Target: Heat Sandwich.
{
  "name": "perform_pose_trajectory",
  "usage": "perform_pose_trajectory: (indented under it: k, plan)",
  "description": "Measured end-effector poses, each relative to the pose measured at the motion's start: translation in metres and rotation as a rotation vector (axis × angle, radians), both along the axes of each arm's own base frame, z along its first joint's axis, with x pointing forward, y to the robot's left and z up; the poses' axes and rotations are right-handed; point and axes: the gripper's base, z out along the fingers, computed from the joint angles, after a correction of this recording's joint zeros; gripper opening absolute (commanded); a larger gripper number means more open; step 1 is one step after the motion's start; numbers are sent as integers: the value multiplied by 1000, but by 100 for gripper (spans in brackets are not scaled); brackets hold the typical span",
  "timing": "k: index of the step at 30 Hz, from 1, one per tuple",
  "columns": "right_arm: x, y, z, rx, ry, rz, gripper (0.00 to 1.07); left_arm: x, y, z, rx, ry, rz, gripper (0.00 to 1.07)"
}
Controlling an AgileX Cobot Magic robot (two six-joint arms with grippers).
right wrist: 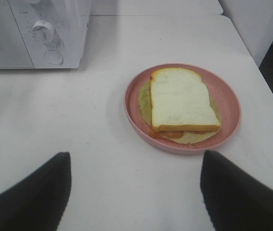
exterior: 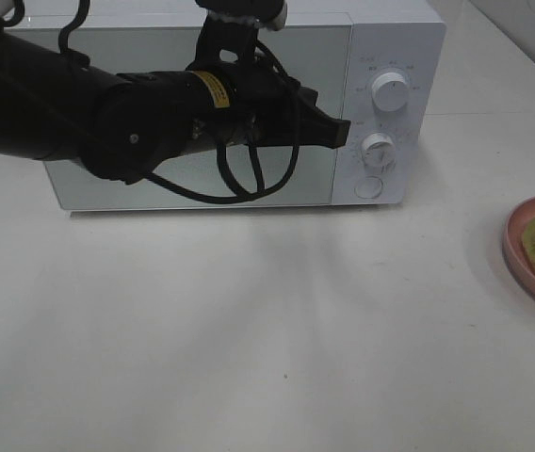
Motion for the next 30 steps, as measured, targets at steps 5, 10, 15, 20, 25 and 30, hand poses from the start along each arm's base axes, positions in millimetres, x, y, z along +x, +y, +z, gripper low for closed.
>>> perform_pose_trajectory:
  k: [5,10,15,20,25,30]
  plan:
    - [0,0,0,0,0,0,73,-14,6,5,35,41,-17,0]
    - [0,0,0,0,0,0,73,-26,13,15,92,143,-19,17]
    - [0,0,0,0,0,0,73,-41,25,24,174,299,-20,76]
    - [0,0,0,0,0,0,73,-57,36,31,237,445,-16,101]
    - [0,0,0,0,0,0,73,-70,47,41,299,519,-30,101]
    - [0,0,0,0,0,0,73,-83,59,52,362,576,-42,101]
